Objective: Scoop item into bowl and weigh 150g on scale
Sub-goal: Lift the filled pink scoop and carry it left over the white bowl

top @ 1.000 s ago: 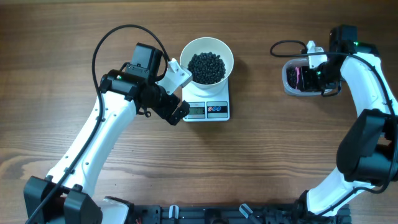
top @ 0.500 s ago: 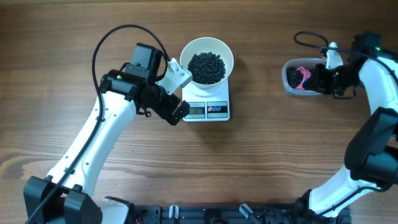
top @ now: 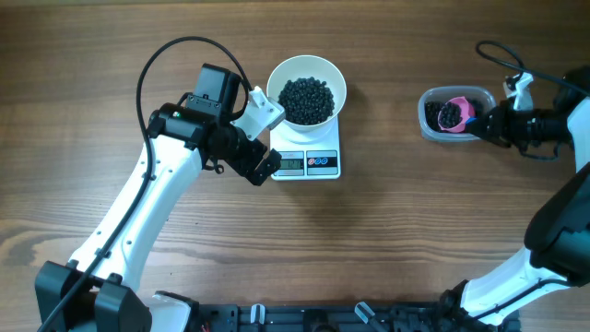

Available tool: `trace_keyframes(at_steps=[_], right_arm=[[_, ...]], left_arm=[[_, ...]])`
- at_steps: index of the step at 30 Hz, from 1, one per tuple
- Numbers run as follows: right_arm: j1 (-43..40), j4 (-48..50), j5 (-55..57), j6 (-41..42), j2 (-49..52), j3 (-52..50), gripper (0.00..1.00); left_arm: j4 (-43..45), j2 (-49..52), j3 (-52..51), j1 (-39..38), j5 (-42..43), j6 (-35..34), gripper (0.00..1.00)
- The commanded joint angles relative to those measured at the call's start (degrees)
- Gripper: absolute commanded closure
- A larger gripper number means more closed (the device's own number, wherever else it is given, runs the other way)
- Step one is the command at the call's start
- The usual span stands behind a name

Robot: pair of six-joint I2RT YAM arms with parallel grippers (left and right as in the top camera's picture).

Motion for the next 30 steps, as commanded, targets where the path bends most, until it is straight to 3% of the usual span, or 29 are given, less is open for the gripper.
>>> trace_keyframes(at_steps=[1,6,21,27,30], right_arm=[[-1.6,-0.4,-0.7,0.0,-2.5,0.7,0.96],[-4.2,-0.9,-3.2,0.1,-2.5,0.7,0.96],[-10.8,0.1,-33.6,-5.0,-2.5,0.7,0.96],[-3.7,3.0,-35.5,-4.3,-2.5,0.7,0.96],[3.7,10.4,-35.5,2.5,-2.5,0.7,0.96]], left_arm=[[0.0,0.3,0.4,0.3,0.8,0.9,0.0],[0.0,0.3,0.4,0.3,0.8,0.9,0.0],[0.0,0.3,0.4,0.3,0.8,0.9,0.0],[0.0,0.3,0.4,0.3,0.8,0.9,0.0],[0.0,0.3,0.4,0.3,0.8,0.9,0.0]])
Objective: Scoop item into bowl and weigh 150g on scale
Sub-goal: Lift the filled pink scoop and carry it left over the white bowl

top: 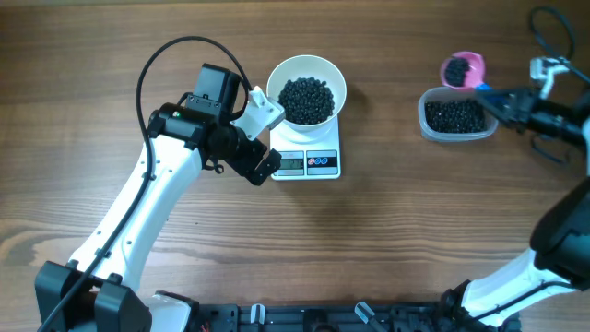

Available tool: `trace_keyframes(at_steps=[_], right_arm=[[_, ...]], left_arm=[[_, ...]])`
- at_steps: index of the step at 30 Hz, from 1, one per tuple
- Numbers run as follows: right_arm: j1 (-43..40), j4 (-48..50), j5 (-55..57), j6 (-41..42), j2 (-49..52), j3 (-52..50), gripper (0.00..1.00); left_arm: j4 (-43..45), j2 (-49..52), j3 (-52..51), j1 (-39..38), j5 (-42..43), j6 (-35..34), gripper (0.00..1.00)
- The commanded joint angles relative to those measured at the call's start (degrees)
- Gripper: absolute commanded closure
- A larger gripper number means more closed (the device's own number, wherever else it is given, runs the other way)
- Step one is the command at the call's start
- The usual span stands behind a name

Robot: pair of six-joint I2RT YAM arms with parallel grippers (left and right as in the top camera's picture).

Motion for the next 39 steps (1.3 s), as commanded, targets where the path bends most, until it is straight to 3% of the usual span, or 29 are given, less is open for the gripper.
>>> trace_keyframes(at_steps=[1,7,11,18,22,24,25,26,34,39], right_arm=[[8.7,7.2,-3.3,7.2,-2.3,0.8,0.96],[22.4,27.6,-3.3,22.8,-2.2,0.8,0.96],[27.4,34.5,-2.0,26.3,-2.2,0.8,0.96],[29.8,34.8,-0.3,27.4,-2.0,0.8,0.95],[29.8,34.7,-0.3,27.4,-2.0,0.8,0.79],[29.9,34.8,-0.3,27.3,-2.0,0.8,0.81],[30.0,34.9,-0.3,27.3,-2.0,0.8,0.94],[30.0,35.1,-0.3,27.2,-2.0,0.8,0.96],[30.3,36.6,2.5,28.2,-2.0,0.8,0.96],[31.5,36.0,7.5,24.7,-2.0,0.7,0.96]], left_arm=[[0.0,0.3,0.4,0.3,0.9,0.9,0.0],[0.0,0.3,0.4,0.3,0.9,0.9,0.0],[0.0,0.3,0.4,0.3,0.9,0.9,0.0],[0.0,0.3,0.4,0.3,0.9,0.9,0.0],[0.0,0.3,0.4,0.3,0.9,0.9,0.0],[0.0,0.3,0.4,0.3,0.9,0.9,0.0],[0.0,0.3,0.4,0.3,0.9,0.9,0.0],[0.0,0.3,0.4,0.3,0.9,0.9,0.0],[0.0,0.3,0.4,0.3,0.9,0.9,0.0],[0.0,0.3,0.4,0.3,0.9,0.9,0.0]])
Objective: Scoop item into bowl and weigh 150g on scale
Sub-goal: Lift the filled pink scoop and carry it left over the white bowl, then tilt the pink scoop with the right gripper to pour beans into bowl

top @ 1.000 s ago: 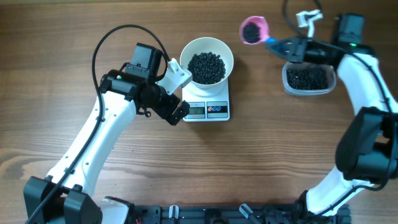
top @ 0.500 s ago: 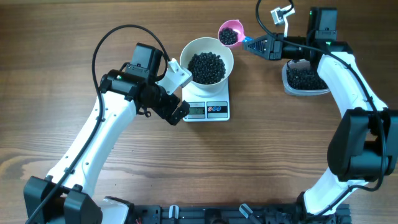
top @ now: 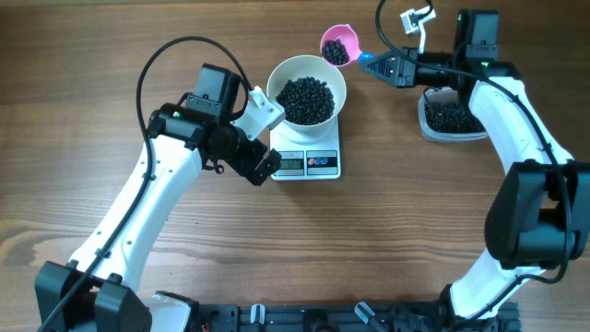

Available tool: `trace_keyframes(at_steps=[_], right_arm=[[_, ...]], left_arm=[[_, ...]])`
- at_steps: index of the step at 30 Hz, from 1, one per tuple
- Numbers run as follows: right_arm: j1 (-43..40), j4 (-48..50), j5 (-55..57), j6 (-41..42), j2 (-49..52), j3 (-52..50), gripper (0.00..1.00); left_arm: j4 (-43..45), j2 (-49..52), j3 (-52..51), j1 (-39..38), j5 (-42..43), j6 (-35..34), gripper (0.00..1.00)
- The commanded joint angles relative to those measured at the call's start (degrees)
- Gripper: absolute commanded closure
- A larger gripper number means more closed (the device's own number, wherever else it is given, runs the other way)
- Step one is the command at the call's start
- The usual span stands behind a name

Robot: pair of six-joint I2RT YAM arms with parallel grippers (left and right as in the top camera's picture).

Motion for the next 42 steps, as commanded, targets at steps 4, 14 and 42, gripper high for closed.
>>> trace_keyframes(at_steps=[4,14,42], right_arm=[[3.2,0.0,6.4,-5.9,-1.8,0.7,0.96],[4.1,-0.8,8.8,-5.7,-1.9,5.1,0.96],[6.6,-7.3,22.0,-30.3,-1.2,3.5,0.96]], left_arm=[[0.0,0.3,0.4,0.3,0.8,0.9,0.0],[0.0,0.3,0.4,0.3,0.8,0.9,0.0],[0.0,0.3,0.4,0.3,0.8,0.9,0.0]])
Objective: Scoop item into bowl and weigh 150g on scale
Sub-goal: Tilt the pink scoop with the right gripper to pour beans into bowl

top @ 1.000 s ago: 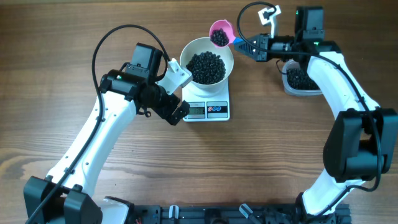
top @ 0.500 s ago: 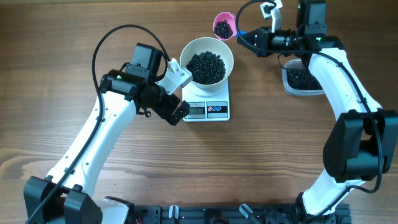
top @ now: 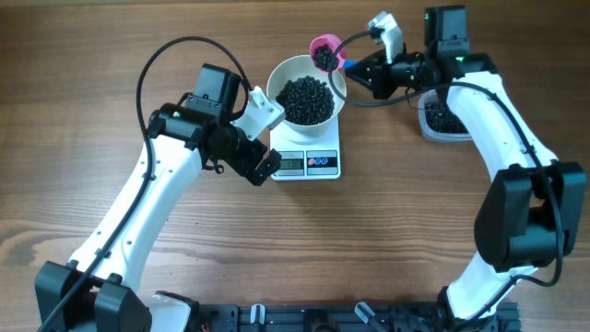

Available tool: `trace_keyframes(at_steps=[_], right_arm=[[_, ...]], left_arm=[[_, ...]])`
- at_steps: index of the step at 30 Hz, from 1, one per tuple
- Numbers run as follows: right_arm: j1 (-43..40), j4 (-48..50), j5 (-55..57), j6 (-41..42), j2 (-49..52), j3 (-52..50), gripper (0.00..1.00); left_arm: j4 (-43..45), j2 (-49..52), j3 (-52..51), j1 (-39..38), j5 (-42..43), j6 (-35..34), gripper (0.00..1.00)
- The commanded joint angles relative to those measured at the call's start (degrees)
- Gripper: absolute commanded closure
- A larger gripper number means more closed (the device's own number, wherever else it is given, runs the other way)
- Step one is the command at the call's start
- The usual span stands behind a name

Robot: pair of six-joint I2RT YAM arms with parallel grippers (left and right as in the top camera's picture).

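Observation:
A white bowl (top: pixel 306 81) holding dark beans (top: pixel 305 99) stands on the white scale (top: pixel 306 162). My right gripper (top: pixel 355 66) is shut on the blue handle of a pink scoop (top: pixel 324 52), which is tilted at the bowl's far right rim with dark beans in it. The clear container (top: pixel 442 118) of beans sits at the right, partly hidden under the right arm. My left gripper (top: pixel 267 111) rests against the bowl's left side, by the scale; whether its fingers clasp the rim cannot be made out.
The scale's display (top: pixel 291 164) faces the front edge. A black cable (top: pixel 180 51) loops above the left arm. The right arm (top: pixel 489 111) stretches across the table's right half over the container.
The right gripper has moved a little left and the pink scoop, level beside the bowl's far right before, now tips over the bowl's rim. The left arm has not moved.
The scoop was first inside the container at the right, loaded with beans. Then it was lifted clear just behind the container. Later it hung near the bowl's far right rim, and now it tilts over that rim. The left arm stayed by the bowl throughout.

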Motion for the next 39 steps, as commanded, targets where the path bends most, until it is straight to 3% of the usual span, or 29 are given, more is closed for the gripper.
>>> trace_keyframes(at_steps=[1,3,5,8,11,13,15,18,21,23,26,28,30,33,35,37,39], right_arm=[[-0.1,0.2,1.8,-2.4,-1.2,-0.1,0.96],[-0.8,1.7,2.8,0.2,-1.2,-0.1,0.96],[-0.1,3.1,-3.4,-1.4,-1.2,-0.1,0.96],[-0.2,1.4,1.9,-0.8,-1.2,-0.1,0.96],[0.5,1.1,-2.8,-3.1,-1.2,-0.1,0.96],[0.6,-0.7,1.9,-0.6,-1.2,-0.1,0.96],[1.4,0.3,-5.0,-3.0,-1.2,-0.1,0.96],[2.1,-0.6,3.1,0.9,-1.2,-0.1,0.96],[2.5,1.0,-4.9,-1.9,-1.3,-0.1,0.96],[2.3,-0.6,3.8,2.0,-1.3,-0.1,0.96],[3.0,1.2,-4.6,-1.5,-1.3,-0.1,0.96],[3.1,-0.2,3.6,2.3,-1.3,-0.1,0.96],[3.1,1.6,-1.4,-1.8,-1.3,-0.1,0.96],[2.7,0.0,7.7,5.8,-1.3,-0.1,0.96],[2.9,1.5,-0.4,-3.3,-1.3,0.0,0.96],[2.6,0.4,7.3,4.2,-1.3,0.0,0.96],[2.4,1.4,2.7,-0.1,-1.3,0.0,0.96]], left_arm=[[0.0,0.3,0.4,0.3,0.8,0.9,0.0],[0.0,0.3,0.4,0.3,0.9,0.9,0.0],[0.0,0.3,0.4,0.3,0.8,0.9,0.0],[0.0,0.3,0.4,0.3,0.8,0.9,0.0],[0.0,0.3,0.4,0.3,0.8,0.9,0.0],[0.0,0.3,0.4,0.3,0.8,0.9,0.0],[0.0,0.3,0.4,0.3,0.9,0.9,0.0],[0.0,0.3,0.4,0.3,0.8,0.9,0.0],[0.0,0.3,0.4,0.3,0.9,0.9,0.0],[0.0,0.3,0.4,0.3,0.8,0.9,0.0],[0.0,0.3,0.4,0.3,0.8,0.9,0.0],[0.0,0.3,0.4,0.3,0.8,0.9,0.0],[0.0,0.3,0.4,0.3,0.9,0.9,0.0],[0.0,0.3,0.4,0.3,0.8,0.9,0.0],[0.0,0.3,0.4,0.3,0.9,0.9,0.0],[0.0,0.3,0.4,0.3,0.8,0.9,0.0],[0.0,0.3,0.4,0.3,0.9,0.9,0.0]])
